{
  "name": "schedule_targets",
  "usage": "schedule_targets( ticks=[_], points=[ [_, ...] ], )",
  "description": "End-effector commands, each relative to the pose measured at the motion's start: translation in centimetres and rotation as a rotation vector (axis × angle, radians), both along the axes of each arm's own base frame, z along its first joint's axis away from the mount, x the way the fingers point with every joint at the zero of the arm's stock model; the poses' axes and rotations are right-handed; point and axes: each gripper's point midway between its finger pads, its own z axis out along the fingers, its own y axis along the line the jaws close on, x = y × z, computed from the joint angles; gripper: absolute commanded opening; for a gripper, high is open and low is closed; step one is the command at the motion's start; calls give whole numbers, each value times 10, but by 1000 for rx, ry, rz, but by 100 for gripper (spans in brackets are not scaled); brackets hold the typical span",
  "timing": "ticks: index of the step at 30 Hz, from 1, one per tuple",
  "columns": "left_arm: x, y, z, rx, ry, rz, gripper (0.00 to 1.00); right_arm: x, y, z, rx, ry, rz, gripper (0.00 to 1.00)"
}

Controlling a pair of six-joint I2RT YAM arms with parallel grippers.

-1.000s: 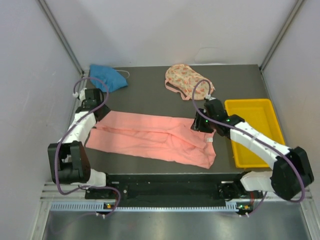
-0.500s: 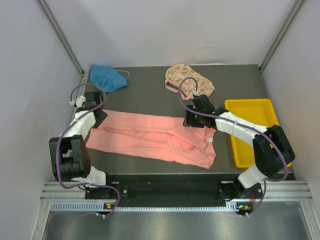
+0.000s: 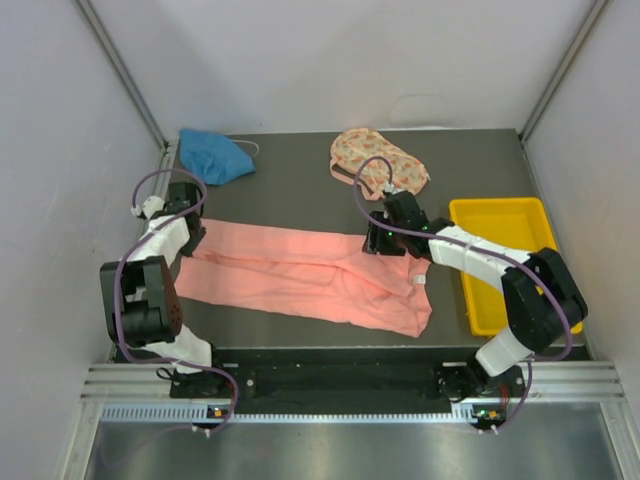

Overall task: Roll the t-shirts
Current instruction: Fold the T-shirt at the center of the board.

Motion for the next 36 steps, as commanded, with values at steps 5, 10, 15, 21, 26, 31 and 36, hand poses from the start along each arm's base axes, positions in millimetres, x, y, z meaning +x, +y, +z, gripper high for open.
schedule_targets(
  ticks=[5,10,15,21,26,31,36],
  points=[
    [8,25,5,58,-10,82,38,10,16,4,26,-42,44,50],
    [11,26,-1,48,-12,82,36,13,16,4,16,-45,41,50],
    [12,26,-6,48,-6,84,13,20,20,-1,16,-41,37,50],
    [10,24,-1,41,-20,81,0,26,25,-8,16,-30,34,50],
    [3,25,8,54,-28,78,0,31,27,-11,18,-26,25,49],
    [-2,26,15,69,-33,73,0,30,32,-16,9,-19,25,42],
    [-1,25,12,64,-23,61,0,28,34,-12,1,-20,23,30]
  ],
)
